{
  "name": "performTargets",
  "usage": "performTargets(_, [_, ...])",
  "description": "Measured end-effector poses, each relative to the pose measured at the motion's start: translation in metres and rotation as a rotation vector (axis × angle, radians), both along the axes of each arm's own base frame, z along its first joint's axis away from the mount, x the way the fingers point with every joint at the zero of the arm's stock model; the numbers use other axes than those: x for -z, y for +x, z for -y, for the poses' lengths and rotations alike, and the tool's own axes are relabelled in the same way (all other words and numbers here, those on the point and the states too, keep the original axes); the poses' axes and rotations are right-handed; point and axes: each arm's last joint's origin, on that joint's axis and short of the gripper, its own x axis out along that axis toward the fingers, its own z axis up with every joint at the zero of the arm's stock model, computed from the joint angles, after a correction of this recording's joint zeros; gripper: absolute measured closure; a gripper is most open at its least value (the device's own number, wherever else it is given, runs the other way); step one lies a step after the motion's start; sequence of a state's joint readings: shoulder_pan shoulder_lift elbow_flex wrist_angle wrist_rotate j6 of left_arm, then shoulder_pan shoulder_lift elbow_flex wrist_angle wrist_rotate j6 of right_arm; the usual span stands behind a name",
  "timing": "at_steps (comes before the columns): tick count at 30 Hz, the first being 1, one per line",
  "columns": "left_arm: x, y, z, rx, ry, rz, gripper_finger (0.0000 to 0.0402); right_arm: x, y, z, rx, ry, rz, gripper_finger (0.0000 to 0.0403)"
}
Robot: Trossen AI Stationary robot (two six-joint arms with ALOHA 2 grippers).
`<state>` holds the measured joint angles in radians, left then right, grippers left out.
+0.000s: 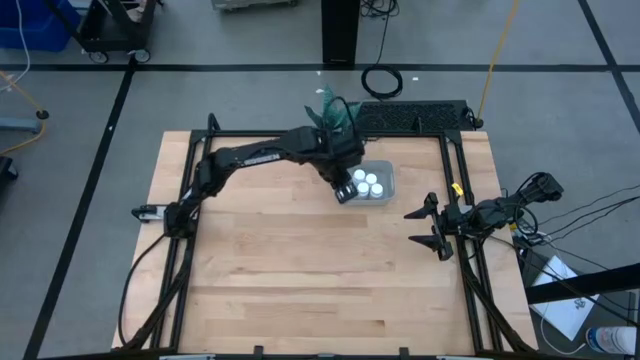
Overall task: Pick and place pill bottles into a basket
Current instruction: Return to Home Position
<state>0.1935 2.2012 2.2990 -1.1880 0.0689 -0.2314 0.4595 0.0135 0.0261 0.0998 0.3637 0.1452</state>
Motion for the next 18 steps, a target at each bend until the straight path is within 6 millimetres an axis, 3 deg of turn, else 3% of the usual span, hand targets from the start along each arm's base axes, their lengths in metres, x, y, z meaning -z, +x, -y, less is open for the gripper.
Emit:
performTargets(9, [-0.041,0.005,0.082,0.090,0.114,0.238,0.0393,0.000,0.000,0.000,0.000,-0.001,-0.001,0.0120])
performTargets(14, [-0.044,0.005,0.125,0.177,0.137,0.271,0.0392,0.000,0.000,0.000,0.000,0.000,0.000,0.0120])
performTargets(18, [-0.037,0.005,0.145,0.158,0.176,0.269,0.0395,0.000,0.000,0.000,0.000,0.000,0.000,0.0119])
